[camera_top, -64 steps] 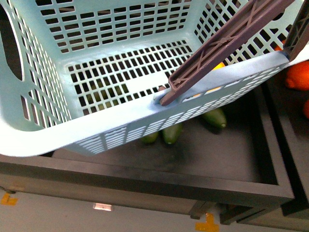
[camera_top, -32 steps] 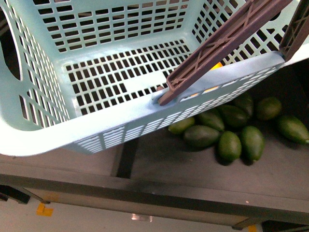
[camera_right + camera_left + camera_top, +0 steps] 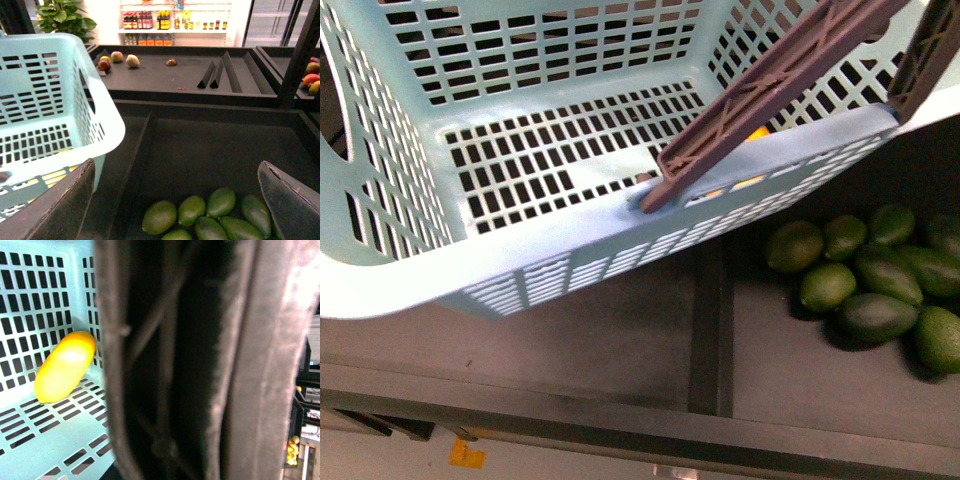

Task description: Pick mango and avocado into basket

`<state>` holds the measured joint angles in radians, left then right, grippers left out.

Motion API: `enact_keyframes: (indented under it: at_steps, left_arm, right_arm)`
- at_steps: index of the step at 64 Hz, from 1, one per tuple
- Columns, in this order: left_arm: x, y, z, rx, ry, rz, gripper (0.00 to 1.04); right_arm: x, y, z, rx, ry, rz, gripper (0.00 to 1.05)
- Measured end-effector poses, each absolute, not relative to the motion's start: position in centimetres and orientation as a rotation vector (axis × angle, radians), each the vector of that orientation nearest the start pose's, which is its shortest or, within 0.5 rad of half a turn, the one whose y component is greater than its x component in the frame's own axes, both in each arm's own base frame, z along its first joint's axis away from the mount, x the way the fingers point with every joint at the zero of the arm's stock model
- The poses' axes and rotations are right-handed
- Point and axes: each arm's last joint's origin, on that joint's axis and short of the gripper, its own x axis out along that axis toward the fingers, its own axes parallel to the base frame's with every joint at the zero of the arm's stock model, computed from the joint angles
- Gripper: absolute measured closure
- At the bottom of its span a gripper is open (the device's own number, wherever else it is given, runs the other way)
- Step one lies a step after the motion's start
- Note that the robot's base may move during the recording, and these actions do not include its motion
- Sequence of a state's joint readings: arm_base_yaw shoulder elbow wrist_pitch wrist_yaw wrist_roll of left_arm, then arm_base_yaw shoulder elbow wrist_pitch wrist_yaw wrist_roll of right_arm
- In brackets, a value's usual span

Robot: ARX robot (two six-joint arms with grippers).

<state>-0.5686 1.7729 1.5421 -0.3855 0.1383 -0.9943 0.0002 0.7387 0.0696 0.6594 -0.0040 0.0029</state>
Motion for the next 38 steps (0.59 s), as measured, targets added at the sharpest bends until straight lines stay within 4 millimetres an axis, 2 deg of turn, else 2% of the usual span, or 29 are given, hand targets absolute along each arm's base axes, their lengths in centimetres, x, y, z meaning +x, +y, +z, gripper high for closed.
enact_keyframes:
  at_steps: [3,9,14,18,29,38]
  left_arm:
    - [33.8,-22.2,30.9,-0.781,0.891,-0.322,0.91]
    - [33.6,-22.4,30.9,-0.789,0.907,-0.341,0.91]
    - [33.4,-22.7,30.9,-0.791,0.915,-0.352,0.91]
    - [33.4,-22.8,30.9,-0.790,0.918,-0.356,0.91]
    - [33.3,-22.9,30.9,-0.791,0.923,-0.364,0.91]
    - [33.3,-22.8,30.9,-0.789,0.916,-0.354,0.91]
  right_arm:
    - [15.2,0.0,17.5,0.016,0.031,-0.023,0.09]
    - [16.0,-0.7,18.0,0.064,0.274,-0.252,0.09]
    - [16.6,-1.7,17.5,0.081,0.405,-0.299,0.09]
    - [17.1,-2.7,17.1,0.101,0.438,-0.290,0.09]
    - [20.5,-8.9,16.7,0.099,0.478,-0.241,0.09]
    - [22.5,-14.3,14.8,0.067,0.570,-0.202,0.09]
